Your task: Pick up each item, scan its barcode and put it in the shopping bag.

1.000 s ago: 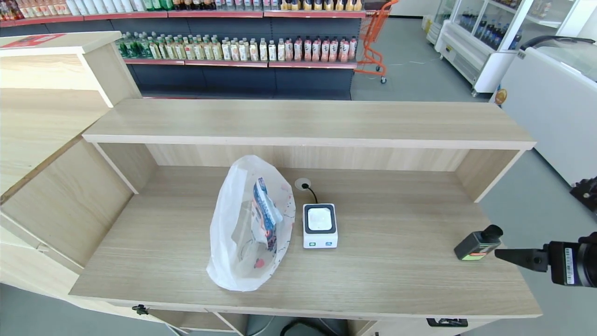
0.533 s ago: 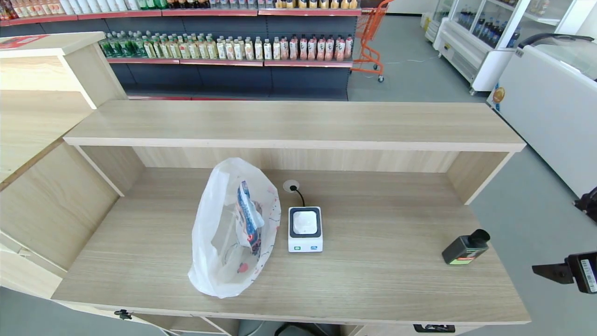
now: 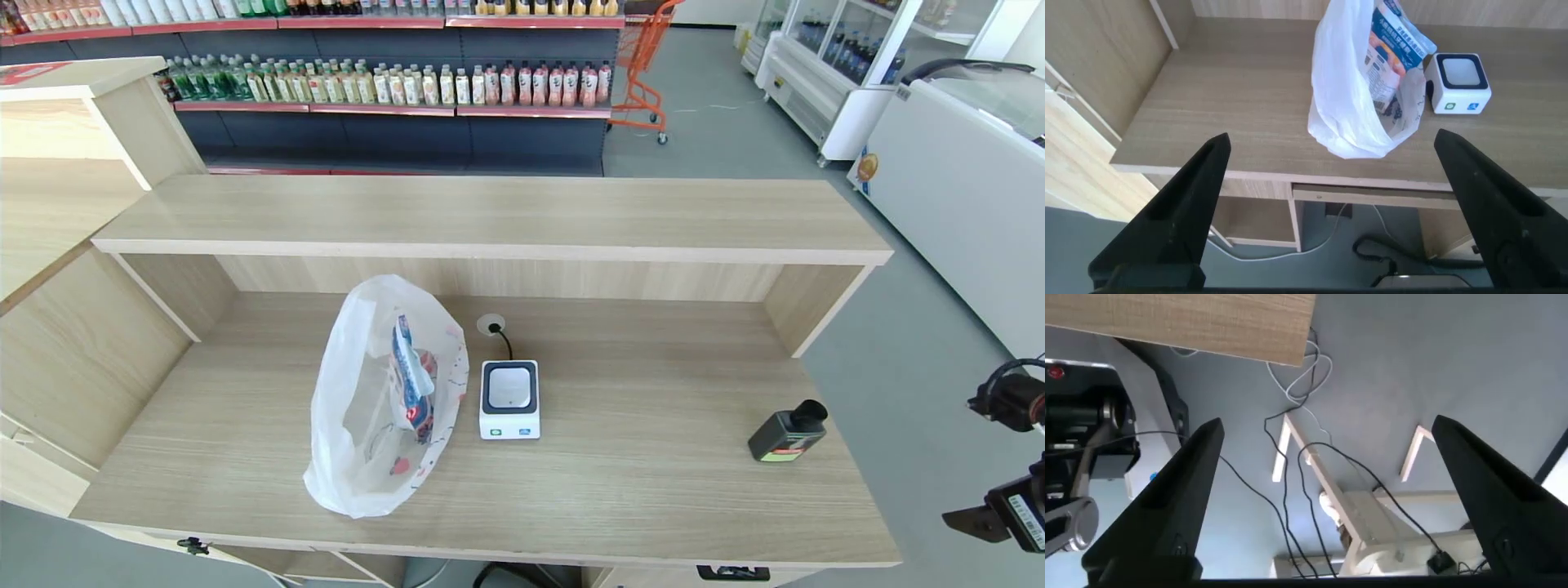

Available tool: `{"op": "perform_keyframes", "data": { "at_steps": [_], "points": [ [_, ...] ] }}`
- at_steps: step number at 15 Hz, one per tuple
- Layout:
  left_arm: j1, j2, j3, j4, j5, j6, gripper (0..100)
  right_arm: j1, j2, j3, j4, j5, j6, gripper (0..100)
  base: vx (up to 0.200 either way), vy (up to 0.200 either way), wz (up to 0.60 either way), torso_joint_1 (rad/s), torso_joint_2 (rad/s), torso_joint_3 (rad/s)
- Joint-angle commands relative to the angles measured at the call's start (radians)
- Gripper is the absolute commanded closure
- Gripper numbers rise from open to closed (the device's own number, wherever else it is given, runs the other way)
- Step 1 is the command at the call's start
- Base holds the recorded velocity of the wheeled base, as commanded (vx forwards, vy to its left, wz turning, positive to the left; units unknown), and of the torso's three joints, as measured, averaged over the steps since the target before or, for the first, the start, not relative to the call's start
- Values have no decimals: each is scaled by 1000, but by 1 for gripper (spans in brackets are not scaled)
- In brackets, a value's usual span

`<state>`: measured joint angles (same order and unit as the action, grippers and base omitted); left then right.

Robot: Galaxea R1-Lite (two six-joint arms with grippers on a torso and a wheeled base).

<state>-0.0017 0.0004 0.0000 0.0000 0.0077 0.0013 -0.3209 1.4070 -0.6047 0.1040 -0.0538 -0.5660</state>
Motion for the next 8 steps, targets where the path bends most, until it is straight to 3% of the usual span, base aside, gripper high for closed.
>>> {"op": "perform_keyframes", "data": {
  "at_steps": [1,5,8],
  "points": [
    [0,1,0,0,0,0,0,0,92,5,-55,-3,-68,0,0,0,0,0,0,0],
    [0,1,0,0,0,0,0,2,270,37,-331,3,-238,0,0,0,0,0,0,0],
    [0,1,0,0,2,0,0,6,397,36,-420,164,-307,0,0,0,0,0,0,0]
  ]
}}
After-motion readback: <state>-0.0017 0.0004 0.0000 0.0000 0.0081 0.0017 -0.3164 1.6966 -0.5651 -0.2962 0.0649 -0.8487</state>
